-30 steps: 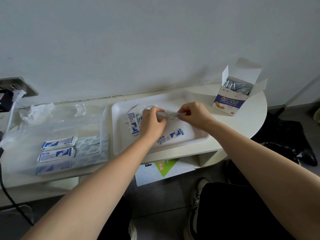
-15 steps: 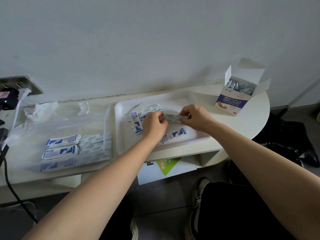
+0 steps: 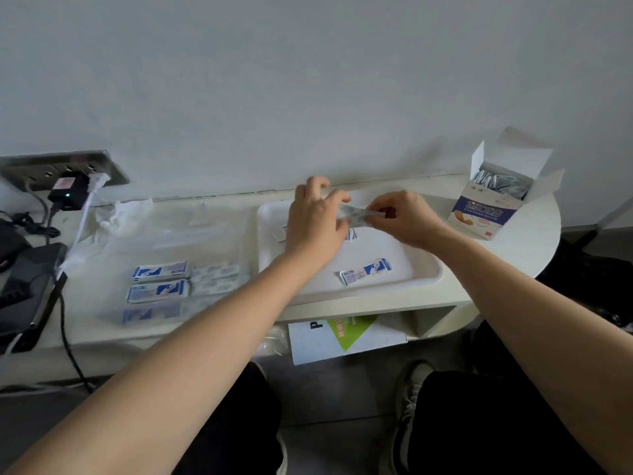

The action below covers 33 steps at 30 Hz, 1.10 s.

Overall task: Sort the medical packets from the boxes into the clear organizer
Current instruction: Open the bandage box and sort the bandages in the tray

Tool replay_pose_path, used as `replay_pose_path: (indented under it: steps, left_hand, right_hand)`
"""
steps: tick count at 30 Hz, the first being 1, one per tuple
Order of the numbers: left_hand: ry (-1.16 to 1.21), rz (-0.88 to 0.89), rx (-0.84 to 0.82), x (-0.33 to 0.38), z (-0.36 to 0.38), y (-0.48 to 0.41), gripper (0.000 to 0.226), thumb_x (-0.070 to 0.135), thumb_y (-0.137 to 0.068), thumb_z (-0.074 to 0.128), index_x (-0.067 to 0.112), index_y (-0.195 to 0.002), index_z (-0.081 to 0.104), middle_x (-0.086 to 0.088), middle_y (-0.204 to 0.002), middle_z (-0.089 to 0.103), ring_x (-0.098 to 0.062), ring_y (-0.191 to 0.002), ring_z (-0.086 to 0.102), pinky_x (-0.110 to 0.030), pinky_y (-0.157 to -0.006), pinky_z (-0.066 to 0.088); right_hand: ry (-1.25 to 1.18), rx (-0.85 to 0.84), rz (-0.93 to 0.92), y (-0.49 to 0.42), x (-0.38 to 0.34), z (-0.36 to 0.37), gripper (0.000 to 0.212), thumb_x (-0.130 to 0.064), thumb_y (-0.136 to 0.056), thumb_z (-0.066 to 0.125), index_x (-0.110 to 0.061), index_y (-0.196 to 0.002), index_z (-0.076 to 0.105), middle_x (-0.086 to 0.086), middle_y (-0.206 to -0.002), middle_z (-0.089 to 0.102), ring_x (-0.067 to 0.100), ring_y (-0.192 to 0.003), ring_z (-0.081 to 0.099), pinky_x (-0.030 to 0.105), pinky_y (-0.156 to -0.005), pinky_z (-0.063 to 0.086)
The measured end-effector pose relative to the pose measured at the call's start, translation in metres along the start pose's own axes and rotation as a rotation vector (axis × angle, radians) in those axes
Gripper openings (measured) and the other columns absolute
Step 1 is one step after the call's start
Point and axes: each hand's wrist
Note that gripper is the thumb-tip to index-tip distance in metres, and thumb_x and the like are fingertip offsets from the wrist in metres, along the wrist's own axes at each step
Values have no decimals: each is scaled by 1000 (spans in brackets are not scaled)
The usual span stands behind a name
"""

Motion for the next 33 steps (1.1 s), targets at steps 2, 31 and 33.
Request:
replay_pose_path:
  steps: [2, 31, 33]
  left_hand:
    - [-192, 161, -86, -6, -21, -2, 32, 20, -87, 56, 22, -117, 64, -1, -125, 57, -26, -119, 43, -36, -91, 34]
    - [51, -550, -577, -146, -156, 54, 15, 32, -91, 60, 25, -103, 66, -4, -86, 71, -14, -61, 68, -24, -61, 48]
    - [36, -606, -637, -148, -153, 56, 18, 22, -91, 61, 18, -107, 67, -5, -95, 66, -18, -60, 65, -26, -59, 50]
  right_hand:
    - [-62, -32, -25, -3, -22, 3, 16, -28, -84, 70, -14, -76, 70, -5, -57, 47, 6, -50, 35, 15, -47, 29]
    - [-285, -203, -42, -25, -154, 112, 12, -19, -83, 70, -20, -95, 73, -6, -83, 69, -6, -60, 53, 11, -60, 40]
    - [-295, -191, -39, -24, -152, 113, 9, -21, -85, 67, -22, -92, 73, -7, -84, 68, -4, -60, 53, 8, -56, 39]
Point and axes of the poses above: each hand's wrist, its own y-axis away from the middle knuckle, its own z-axis out of the palm, x = y × z
